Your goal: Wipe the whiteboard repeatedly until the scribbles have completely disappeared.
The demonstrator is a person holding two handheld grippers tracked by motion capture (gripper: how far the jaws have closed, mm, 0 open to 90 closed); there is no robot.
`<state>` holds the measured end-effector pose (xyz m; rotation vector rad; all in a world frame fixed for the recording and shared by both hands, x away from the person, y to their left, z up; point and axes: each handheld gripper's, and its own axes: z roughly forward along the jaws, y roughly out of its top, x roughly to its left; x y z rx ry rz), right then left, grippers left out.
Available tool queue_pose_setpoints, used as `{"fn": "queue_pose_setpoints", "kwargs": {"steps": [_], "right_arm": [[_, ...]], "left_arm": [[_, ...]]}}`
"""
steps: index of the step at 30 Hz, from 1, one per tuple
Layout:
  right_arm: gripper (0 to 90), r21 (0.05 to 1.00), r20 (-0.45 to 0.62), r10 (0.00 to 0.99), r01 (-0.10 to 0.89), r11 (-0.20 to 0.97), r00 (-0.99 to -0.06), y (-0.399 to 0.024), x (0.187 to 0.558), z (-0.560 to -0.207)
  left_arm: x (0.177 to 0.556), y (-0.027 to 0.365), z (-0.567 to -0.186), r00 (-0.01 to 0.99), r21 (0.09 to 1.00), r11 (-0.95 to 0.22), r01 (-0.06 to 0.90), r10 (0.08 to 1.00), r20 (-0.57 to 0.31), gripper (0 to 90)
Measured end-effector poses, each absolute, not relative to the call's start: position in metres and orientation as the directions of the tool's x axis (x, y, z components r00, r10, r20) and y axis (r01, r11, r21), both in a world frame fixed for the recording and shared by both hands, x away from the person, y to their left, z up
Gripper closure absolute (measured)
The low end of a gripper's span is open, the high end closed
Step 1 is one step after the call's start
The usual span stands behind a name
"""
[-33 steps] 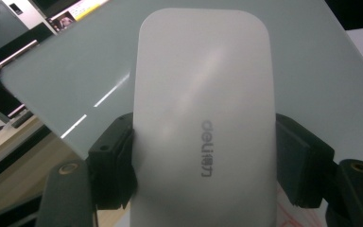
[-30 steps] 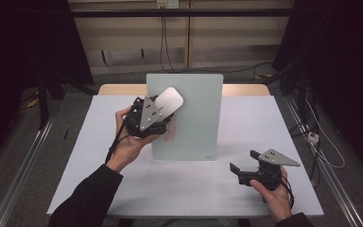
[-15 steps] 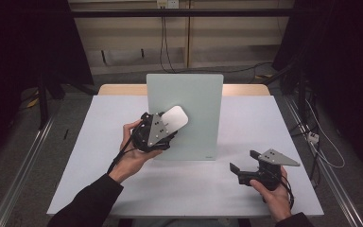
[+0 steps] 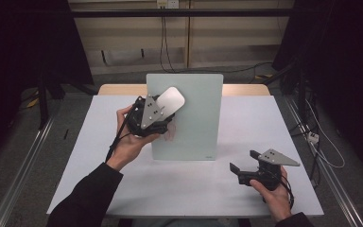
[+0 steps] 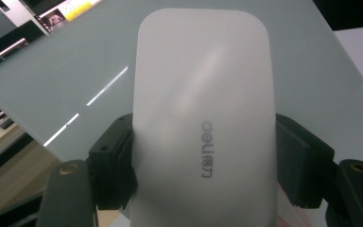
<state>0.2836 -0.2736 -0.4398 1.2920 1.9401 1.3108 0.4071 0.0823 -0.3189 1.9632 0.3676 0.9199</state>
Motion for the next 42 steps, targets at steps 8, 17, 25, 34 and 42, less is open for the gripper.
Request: {"fn": "queue_pose_setpoints", "kwargs": {"steps": [8, 17, 25, 34, 42], "right_arm": [[6.5, 0.891, 0.120, 0.885, 0.442, 0.104, -0.450, -0.273, 0.284, -0.440], [6.5, 0.891, 0.120, 0.883, 0.442, 0.105, -0.453, -0.274, 0.283, -0.440], [6.5, 0.891, 0.119, 0.884, 0.442, 0.106, -0.452, -0.274, 0.283, -0.440], [6.4, 0.891, 0.119, 0.884, 0.442, 0.106, -0.452, -0.274, 0.283, -0.440], [6.5, 0.891, 0.120, 0.884, 0.442, 0.105, -0.451, -0.274, 0.283, -0.440]], "left_arm": [[0.415, 0.073, -0.301, 0.650, 0.835, -0.536, -0.125, 0.592, 0.477, 31.1], [0.408, 0.067, -0.316, 0.677, 0.807, -0.572, -0.147, 0.537, 0.504, 31.1], [0.398, 0.063, -0.340, 0.715, 0.791, -0.596, -0.143, 0.491, 0.499, 31.0], [0.386, 0.060, -0.366, 0.747, 0.780, -0.612, -0.131, 0.456, 0.483, 31.1], [0.389, 0.067, -0.362, 0.756, 0.803, -0.586, -0.107, 0.476, 0.448, 31.1]]}}
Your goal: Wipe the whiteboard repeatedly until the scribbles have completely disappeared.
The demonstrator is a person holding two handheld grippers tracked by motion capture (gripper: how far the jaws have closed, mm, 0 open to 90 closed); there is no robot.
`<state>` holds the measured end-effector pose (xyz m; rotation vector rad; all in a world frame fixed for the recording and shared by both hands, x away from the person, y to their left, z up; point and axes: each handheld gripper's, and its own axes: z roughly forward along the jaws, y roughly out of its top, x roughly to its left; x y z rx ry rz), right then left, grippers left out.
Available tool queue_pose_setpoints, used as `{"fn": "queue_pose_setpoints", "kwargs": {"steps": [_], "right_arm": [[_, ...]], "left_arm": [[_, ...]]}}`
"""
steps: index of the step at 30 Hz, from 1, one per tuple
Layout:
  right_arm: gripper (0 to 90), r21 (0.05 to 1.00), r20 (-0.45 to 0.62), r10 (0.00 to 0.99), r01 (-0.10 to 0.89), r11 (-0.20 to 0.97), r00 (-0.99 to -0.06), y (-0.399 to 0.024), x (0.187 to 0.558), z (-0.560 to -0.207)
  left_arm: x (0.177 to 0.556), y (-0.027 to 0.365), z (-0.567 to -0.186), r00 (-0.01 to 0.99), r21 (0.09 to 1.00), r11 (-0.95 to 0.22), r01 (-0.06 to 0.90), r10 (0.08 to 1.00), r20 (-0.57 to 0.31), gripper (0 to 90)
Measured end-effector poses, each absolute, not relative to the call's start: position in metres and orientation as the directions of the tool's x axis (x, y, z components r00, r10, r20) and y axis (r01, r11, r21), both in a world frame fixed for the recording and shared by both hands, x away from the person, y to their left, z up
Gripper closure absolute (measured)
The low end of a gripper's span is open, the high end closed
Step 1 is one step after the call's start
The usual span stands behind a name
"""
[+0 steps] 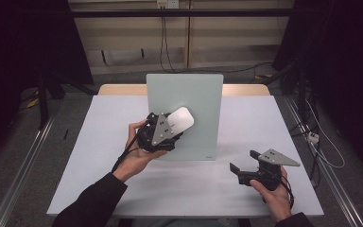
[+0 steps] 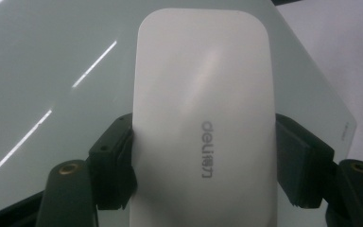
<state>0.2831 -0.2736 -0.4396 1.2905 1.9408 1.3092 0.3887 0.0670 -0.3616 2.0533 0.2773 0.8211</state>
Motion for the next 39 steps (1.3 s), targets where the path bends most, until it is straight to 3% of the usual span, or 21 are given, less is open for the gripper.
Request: {"fn": "queue_pose_setpoints", "kwargs": {"steps": [12, 29, 39], "right_arm": [[6.4, 0.891, 0.120, 0.884, 0.442, 0.105, -0.452, -0.274, 0.283, -0.440], [6.4, 0.890, 0.121, 0.885, 0.444, 0.103, -0.449, -0.273, 0.284, -0.440], [6.4, 0.890, 0.121, 0.884, 0.443, 0.105, -0.452, -0.273, 0.283, -0.440]], "left_arm": [[0.406, 0.086, -0.327, 0.710, 0.840, -0.532, -0.108, 0.550, 0.440, 31.1], [0.384, 0.071, -0.371, 0.754, 0.768, -0.626, -0.130, 0.441, 0.487, 31.1], [0.376, 0.072, -0.392, 0.787, 0.763, -0.637, -0.107, 0.415, 0.456, 31.1]]}}
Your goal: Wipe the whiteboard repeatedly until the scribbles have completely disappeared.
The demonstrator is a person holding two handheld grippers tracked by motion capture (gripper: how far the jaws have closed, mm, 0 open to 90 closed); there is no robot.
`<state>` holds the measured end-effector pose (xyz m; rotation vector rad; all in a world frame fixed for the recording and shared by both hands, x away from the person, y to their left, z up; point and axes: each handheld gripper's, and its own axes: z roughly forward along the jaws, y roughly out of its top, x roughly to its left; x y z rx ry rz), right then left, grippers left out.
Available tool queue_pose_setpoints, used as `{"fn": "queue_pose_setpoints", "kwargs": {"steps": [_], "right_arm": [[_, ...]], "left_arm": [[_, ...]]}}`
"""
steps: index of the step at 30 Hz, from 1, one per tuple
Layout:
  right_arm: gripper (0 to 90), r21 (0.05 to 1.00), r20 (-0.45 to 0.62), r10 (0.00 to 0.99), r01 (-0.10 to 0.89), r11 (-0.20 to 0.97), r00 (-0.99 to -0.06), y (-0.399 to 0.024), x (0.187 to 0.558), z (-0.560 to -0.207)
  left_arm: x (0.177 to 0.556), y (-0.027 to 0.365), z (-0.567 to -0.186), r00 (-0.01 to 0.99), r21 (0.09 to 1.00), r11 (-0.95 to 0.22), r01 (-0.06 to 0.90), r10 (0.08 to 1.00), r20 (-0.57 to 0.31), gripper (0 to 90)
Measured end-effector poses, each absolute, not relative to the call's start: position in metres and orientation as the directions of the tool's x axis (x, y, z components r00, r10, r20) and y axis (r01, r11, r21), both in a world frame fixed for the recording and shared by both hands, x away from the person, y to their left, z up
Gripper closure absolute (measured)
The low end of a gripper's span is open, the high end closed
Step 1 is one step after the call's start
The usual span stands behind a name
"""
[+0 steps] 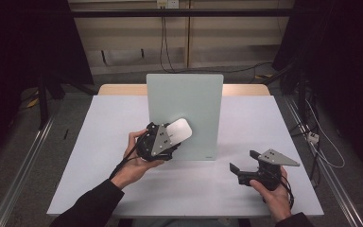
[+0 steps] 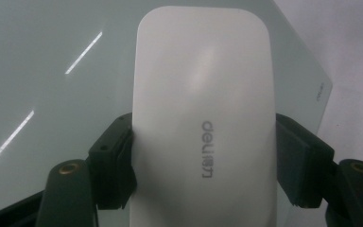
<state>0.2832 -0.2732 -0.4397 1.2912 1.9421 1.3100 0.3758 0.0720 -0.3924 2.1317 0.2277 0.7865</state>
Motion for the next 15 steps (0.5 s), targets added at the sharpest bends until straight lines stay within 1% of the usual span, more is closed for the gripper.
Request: {"fn": "queue_pose_setpoints", "kwargs": {"steps": [7, 15], "right_arm": [[6.4, 0.890, 0.121, 0.884, 0.444, 0.104, -0.451, -0.273, 0.284, -0.440], [6.4, 0.891, 0.124, 0.883, 0.442, 0.102, -0.453, -0.274, 0.284, -0.440]], "left_arm": [[0.380, 0.074, -0.384, 0.782, 0.777, -0.621, -0.102, 0.433, 0.449, 31.1], [0.390, 0.079, -0.361, 0.749, 0.798, -0.593, -0.105, 0.481, 0.456, 31.1]]}}
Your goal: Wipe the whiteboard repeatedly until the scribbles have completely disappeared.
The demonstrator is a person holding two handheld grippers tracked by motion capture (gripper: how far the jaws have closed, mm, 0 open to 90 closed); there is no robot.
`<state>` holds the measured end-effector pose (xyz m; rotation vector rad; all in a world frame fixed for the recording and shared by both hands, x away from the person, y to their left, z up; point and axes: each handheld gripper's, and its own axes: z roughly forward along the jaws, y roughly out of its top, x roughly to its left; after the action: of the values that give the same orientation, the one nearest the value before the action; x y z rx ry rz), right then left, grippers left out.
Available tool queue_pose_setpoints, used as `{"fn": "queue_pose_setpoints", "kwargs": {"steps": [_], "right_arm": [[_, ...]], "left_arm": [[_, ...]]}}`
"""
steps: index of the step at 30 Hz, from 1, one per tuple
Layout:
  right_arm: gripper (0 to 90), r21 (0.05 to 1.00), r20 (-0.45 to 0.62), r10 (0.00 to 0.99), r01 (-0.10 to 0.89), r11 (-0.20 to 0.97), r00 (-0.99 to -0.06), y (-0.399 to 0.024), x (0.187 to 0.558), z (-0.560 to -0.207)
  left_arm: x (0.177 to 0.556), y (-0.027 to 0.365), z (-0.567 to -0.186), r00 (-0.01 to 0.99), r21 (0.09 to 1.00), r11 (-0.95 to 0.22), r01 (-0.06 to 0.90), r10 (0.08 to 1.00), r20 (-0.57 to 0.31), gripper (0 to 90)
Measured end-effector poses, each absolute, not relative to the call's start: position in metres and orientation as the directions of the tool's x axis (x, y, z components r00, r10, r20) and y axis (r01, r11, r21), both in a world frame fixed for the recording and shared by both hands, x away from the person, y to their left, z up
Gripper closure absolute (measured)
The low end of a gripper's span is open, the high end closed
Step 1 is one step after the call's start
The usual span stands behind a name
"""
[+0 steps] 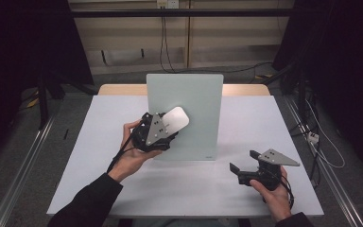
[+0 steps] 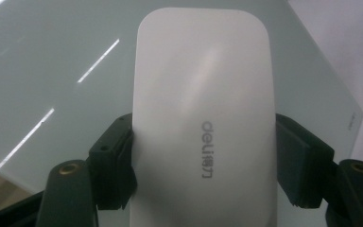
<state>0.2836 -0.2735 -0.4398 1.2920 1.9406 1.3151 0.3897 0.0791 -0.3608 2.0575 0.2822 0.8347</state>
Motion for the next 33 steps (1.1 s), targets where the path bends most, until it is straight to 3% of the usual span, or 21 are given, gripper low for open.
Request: {"fn": "queue_pose_setpoints", "kwargs": {"steps": [10, 33], "right_arm": [[6.4, 0.890, 0.122, 0.884, 0.445, 0.104, -0.451, -0.273, 0.283, -0.440], [6.4, 0.890, 0.121, 0.883, 0.444, 0.107, -0.454, -0.273, 0.283, -0.440]], "left_arm": [[0.396, 0.089, -0.347, 0.711, 0.821, -0.561, -0.110, 0.532, 0.459, 31.1], [0.372, 0.071, -0.402, 0.786, 0.744, -0.658, -0.119, 0.396, 0.476, 31.1]]}}
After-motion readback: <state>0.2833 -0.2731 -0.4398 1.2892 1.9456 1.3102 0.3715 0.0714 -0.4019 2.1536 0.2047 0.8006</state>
